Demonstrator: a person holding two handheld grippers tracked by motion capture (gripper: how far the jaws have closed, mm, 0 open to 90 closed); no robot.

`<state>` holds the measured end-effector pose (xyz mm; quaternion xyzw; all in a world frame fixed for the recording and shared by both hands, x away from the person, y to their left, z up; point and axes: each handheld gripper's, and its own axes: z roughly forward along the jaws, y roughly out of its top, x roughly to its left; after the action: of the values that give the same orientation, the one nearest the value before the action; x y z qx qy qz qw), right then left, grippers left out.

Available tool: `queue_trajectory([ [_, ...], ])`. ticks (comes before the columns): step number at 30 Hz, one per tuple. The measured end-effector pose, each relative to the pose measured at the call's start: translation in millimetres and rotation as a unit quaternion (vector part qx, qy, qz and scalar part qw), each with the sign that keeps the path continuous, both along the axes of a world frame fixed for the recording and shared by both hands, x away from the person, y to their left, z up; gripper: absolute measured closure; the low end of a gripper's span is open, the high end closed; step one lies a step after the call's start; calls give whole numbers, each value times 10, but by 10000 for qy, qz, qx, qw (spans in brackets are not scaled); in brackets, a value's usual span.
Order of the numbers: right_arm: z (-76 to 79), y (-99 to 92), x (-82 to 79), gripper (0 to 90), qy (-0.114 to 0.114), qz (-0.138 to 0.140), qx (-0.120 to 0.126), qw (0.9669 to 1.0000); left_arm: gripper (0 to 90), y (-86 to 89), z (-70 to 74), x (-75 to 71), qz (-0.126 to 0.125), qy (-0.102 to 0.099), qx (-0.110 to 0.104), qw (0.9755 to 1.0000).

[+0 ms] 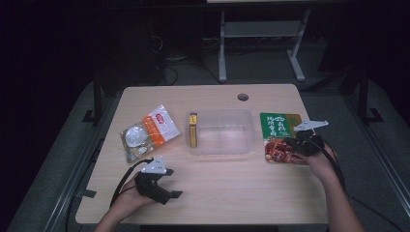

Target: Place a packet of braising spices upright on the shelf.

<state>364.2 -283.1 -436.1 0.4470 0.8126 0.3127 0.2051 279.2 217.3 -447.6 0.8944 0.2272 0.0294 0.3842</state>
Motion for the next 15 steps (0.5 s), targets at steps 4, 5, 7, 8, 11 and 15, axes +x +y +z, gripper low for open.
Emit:
queue_trajectory([
  [4,-83,-55,114,900,97,-127,-87,9998,138,-5,-6,15,-14,10,-19,10000],
  [5,-110,-66,141,900,158,-134,-132,9997,138,-8,-6,18,-19,3,-12,10000],
  [7,-171,-70,185,900,302,-104,-209,9993,138,-11,-8,16,-42,8,13,10000],
  [8,-171,-70,185,900,302,-104,-209,9993,138,-11,-8,16,-42,8,13,10000],
  [11,-197,-66,188,900,365,-42,-284,9989,138,-13,-8,9,-44,9,13,10000],
  [15,-202,-69,190,900,630,-17,-309,9975,140,-16,-15,0,-69,11,56,10000],
])
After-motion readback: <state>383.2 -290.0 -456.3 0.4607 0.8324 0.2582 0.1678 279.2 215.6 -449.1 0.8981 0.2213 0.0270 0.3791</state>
